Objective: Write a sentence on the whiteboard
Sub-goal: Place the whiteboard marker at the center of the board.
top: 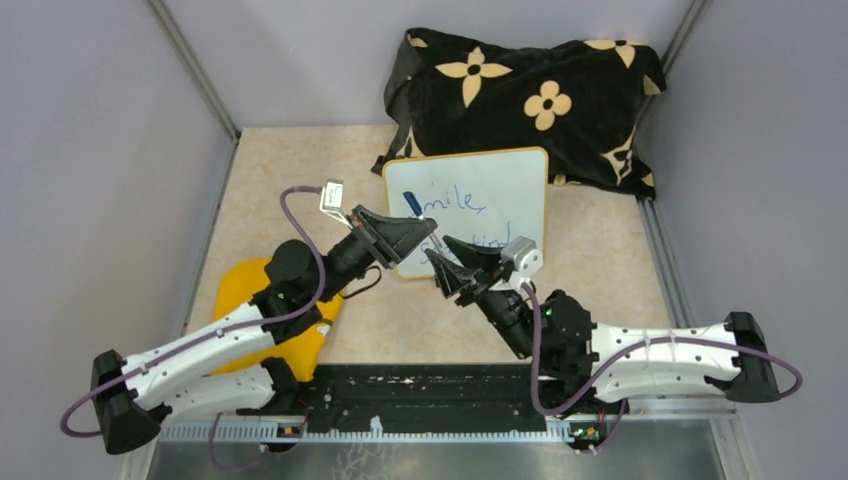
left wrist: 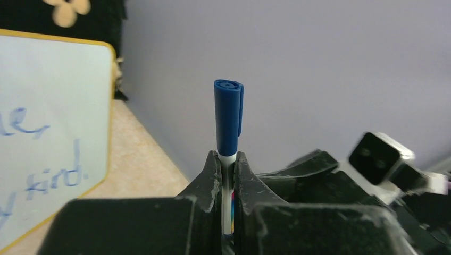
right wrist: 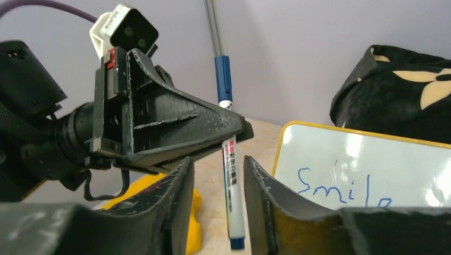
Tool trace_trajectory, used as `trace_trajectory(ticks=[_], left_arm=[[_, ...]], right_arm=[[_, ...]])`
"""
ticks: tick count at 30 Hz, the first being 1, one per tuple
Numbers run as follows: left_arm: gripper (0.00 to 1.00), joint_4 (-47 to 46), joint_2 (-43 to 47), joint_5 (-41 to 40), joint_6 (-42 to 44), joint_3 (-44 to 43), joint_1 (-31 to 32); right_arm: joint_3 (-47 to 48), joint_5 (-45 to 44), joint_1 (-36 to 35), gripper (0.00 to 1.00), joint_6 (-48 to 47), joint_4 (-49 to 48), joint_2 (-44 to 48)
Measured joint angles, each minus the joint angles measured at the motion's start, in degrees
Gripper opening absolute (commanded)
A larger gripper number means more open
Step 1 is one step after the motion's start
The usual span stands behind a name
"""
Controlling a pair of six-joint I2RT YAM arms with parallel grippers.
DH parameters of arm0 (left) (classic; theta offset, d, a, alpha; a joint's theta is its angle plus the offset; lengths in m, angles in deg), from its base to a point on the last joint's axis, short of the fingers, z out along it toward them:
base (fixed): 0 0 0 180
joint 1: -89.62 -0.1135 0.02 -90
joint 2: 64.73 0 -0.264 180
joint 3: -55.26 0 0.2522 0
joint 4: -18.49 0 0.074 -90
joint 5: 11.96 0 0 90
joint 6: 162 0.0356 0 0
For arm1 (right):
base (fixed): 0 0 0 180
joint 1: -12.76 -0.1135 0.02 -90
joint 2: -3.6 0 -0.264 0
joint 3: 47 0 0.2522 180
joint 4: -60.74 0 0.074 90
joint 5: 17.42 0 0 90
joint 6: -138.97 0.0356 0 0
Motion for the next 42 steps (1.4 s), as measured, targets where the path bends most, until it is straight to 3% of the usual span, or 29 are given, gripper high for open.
trace_trajectory(ticks=[3, 5, 13, 19, 27, 33, 42], left_arm=[[0.0, 6.7, 1.8, -4.2, 3.3, -1.4, -0.7], [0.0, 11.8, 3.3, -7.2, 6.2, -2.6, -1.0], [0.0, 33.8, 6.9, -19.9, 18.8, -7.9, -1.2], [0.0, 49.0, 4.9, -27.7, 21.0, -9.0, -2.6], [0.0, 58.9, -2.9, -19.7, 20.8, -9.0, -16.3], [0.0, 59.9, -8.4, -10.8, 20.7, -7.5, -24.7], [0.01, 56.1, -22.0, -3.9, 19.7, -5.4, -27.1]], right_arm=[[1.4, -0.1, 0.0, 0.57, 1.7, 5.8, 1.6], [2.0, -0.4, 0.0, 0.6, 3.0, 10.5, 3.6], [1.0, -6.4, 0.0, 0.62, 8.8, 25.9, 13.7], [-1.7, -12.6, 0.0, 0.61, 12.1, 33.9, 21.5], [-3.1, -16.0, 0.0, 0.6, 12.2, 37.3, 23.0], [-3.1, -16.5, 0.0, 0.6, 12.2, 38.8, 22.1], [-3.1, -15.8, 0.0, 0.59, 14.4, 40.9, 21.6]])
